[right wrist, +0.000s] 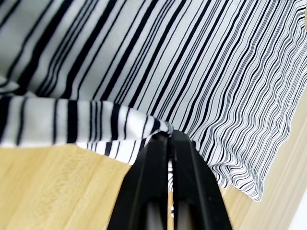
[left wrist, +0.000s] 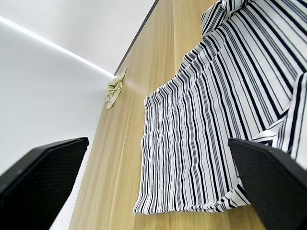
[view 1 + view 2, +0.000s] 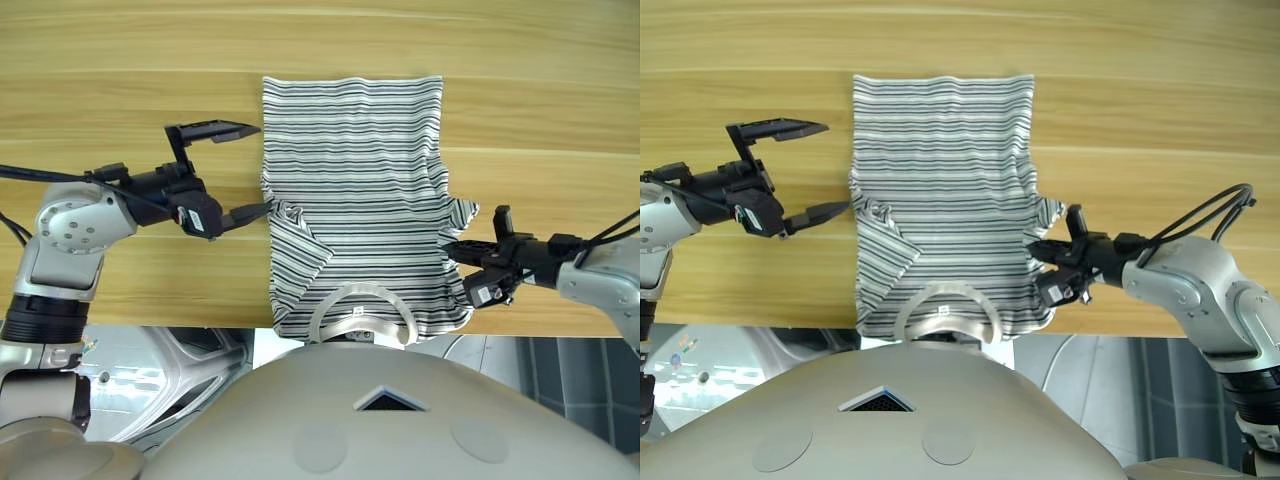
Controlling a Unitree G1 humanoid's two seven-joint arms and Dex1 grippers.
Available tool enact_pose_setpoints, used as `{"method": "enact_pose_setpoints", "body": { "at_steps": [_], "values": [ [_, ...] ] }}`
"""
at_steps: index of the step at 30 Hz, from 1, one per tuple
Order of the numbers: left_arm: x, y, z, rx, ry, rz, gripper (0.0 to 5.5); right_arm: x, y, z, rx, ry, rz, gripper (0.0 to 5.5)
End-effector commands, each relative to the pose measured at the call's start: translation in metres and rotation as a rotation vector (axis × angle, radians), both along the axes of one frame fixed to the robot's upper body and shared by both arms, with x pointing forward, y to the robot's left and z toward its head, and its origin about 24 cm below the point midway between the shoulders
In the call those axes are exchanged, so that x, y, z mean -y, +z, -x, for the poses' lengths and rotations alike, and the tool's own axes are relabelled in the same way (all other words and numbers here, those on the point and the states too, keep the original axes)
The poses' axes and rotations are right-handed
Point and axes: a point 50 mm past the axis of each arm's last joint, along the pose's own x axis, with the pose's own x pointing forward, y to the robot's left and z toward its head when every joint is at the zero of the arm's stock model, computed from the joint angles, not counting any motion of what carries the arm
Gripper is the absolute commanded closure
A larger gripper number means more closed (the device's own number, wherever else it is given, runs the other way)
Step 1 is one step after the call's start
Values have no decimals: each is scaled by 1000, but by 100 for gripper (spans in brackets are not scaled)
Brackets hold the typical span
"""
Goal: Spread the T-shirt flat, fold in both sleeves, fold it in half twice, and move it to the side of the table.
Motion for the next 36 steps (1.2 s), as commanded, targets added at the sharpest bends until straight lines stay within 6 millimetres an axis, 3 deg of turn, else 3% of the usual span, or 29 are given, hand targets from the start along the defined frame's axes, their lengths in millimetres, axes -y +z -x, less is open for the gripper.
{"method": "enact_pose_setpoints", "body": {
  "at_steps": [1, 14, 23, 36],
  "values": [
    [1, -2, 0, 2, 3, -3, 10, -3, 5, -2, 15, 16, 8, 546],
    [0, -2, 2, -5, 3, 3, 10, -20, 6, -18, 40, 46, 2, 546],
    [-1, -3, 3, -8, 4, -2, 10, -33, -2, -11, -5, 120, 12, 546],
    [1, -3, 2, -13, -6, 1, 10, -36, -4, -8, -25, 137, -4, 546]
  ]
}}
